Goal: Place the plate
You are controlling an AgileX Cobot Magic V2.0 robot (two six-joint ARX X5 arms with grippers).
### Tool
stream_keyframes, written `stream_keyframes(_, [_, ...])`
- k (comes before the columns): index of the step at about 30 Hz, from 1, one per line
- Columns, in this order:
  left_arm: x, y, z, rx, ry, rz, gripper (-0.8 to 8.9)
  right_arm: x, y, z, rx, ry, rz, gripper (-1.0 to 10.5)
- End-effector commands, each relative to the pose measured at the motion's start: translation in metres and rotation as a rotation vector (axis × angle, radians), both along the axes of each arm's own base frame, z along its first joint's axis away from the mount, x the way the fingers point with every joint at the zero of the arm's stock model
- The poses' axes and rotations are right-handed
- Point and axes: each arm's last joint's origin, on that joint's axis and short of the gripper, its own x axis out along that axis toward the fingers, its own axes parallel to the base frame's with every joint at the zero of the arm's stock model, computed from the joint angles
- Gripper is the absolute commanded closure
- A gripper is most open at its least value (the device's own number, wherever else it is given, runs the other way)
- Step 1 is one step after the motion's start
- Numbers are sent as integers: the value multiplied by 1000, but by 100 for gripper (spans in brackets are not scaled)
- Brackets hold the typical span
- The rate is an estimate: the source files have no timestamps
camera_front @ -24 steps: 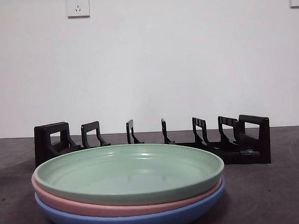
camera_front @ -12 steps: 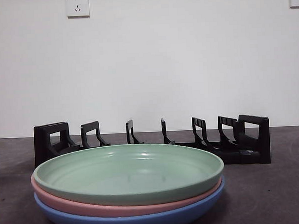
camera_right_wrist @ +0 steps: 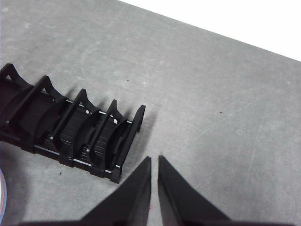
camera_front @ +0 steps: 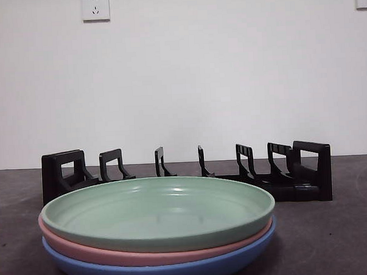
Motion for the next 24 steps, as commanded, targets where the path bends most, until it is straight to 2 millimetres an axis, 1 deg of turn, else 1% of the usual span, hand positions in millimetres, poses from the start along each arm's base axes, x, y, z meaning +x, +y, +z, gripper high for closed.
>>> stream_keyframes(1, [1,2,-7,-11,15,21,806,1,1,3,13,-13,0,924])
stream_keyframes(5, [4,4,-20,-35,50,34,806,1,1,3,15,-16,1,924])
stream_keyframes(8, [4,4,-24,-76,69,40,806,1,1,3,15,-17,1,924])
stream_keyframes(22, [4,4,-24,-86,63,41,806,1,1,3,15,-17,1,924])
stream_keyframes(24, [4,4,-24,-86,63,41,806,1,1,5,-12,-41,19,924])
